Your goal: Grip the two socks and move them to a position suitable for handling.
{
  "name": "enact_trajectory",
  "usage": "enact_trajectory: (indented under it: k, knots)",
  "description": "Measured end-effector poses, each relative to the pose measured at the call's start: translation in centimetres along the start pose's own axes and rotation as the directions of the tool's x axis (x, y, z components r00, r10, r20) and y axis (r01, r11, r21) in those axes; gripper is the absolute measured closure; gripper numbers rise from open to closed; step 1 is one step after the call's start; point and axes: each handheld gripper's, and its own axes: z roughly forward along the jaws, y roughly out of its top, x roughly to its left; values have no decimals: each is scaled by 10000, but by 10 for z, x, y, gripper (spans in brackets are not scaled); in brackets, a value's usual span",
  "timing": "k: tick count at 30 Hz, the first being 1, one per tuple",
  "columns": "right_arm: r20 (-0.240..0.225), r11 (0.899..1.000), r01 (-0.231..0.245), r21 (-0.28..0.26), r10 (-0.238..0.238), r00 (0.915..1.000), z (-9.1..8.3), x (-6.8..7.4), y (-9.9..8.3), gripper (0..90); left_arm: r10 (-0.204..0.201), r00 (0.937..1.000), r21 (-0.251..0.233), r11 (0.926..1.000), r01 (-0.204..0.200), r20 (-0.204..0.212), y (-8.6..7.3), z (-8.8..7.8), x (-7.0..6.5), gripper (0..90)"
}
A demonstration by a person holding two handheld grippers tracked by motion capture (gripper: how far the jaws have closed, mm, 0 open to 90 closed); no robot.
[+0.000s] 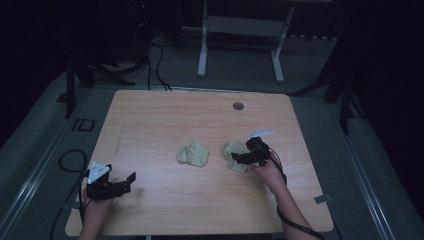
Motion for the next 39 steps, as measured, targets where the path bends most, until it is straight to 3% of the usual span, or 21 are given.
enact_trajectory:
  k: [8, 14, 16, 19, 25, 27, 33, 39]
  knots:
    - [105, 9992, 145, 361, -148, 9998, 20, 6, 7, 230, 12, 10000, 19, 10000, -12, 39, 0, 0, 0, 23]
    - [767, 9955, 670, 663, -721, 9944, 36, 12, 7, 236, 37, 10000, 70, 10000, -38, 85, 0, 0, 1, 23]
    - [827, 9959, 639, 639, -691, 9942, 36, 12, 6, 257, 49, 9999, 98, 9999, -50, 98, 0, 0, 1, 22]
    - [858, 9968, 621, 507, -663, 9941, 35, 14, 5, 347, 74, 9999, 146, 9999, -75, 118, -1, 0, 0, 23]
    - [1054, 9954, 774, 570, -831, 9910, 33, 19, 8, 690, 83, 9999, 188, 9998, -85, 126, -2, 0, 0, 23]
    - [1111, 9938, 887, 665, -957, 9892, 33, 21, 10, 750, 73, 9999, 209, 9998, -76, 127, -2, -1, 1, 22]
    - [1043, 9926, 885, 828, -969, 9898, 29, 26, 15, 793, 77, 9999, 261, 9996, -81, 137, -2, 0, 0, 23]
    - [853, 9945, 953, 432, -987, 9915, 9, 36, 23, 794, 88, 9998, 262, 9996, -92, 151, -2, 0, 0, 22]
